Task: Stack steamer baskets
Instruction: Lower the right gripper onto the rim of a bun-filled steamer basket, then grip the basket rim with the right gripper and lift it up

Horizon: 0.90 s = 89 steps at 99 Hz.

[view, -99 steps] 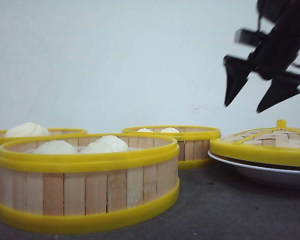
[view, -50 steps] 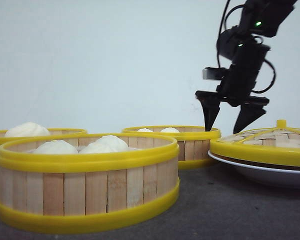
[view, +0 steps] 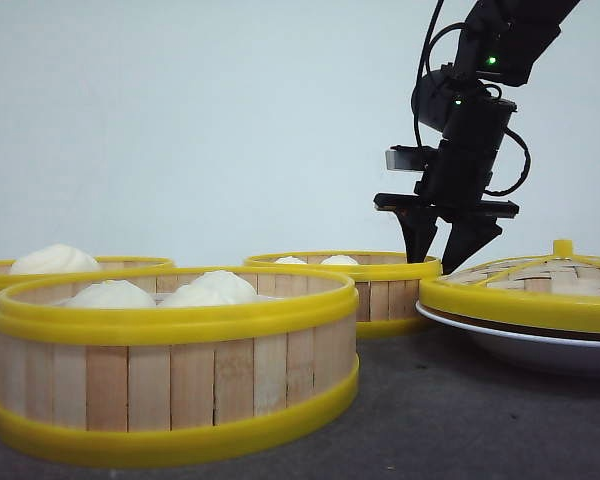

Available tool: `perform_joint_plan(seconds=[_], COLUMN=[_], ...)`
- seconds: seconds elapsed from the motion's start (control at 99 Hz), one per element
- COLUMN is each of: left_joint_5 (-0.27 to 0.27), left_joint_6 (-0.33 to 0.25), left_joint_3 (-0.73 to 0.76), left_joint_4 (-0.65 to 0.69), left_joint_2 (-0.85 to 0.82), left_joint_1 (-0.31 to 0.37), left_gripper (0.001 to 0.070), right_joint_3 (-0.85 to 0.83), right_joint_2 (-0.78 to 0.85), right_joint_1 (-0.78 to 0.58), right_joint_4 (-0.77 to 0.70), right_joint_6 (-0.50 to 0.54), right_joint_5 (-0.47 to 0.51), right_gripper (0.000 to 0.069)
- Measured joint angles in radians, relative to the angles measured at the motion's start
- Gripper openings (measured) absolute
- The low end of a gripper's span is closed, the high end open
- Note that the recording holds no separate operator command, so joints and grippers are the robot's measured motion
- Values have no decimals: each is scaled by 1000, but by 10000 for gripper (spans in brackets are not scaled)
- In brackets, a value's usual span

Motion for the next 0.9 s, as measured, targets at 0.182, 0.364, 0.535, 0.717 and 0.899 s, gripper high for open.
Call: perform_joint_plan(seconds=[0.182,0.364,0.535,0.717,0.899], left_joint_5=[0,0,1,1,2], left_joint_6=[0,0,0,0,0], left_joint_3=[0,0,0,0,0], left_joint_4=[0,0,0,0,0], left_joint_2=[0,0,0,0,0], left_joint_1=[0,0,0,0,0], left_gripper=[500,500,500,500,500], right_joint_3=[3,11,85,264,435], right_joint_2=[10,10,13,13,13], right_joint_1=[9,15,16,16,26], right_joint_4=[20,17,-39,-210,-453], right_joint_6=[38,74,148,205,212], right_joint_5=[6,0,5,4,5], right_gripper=[47,19,19,19,19])
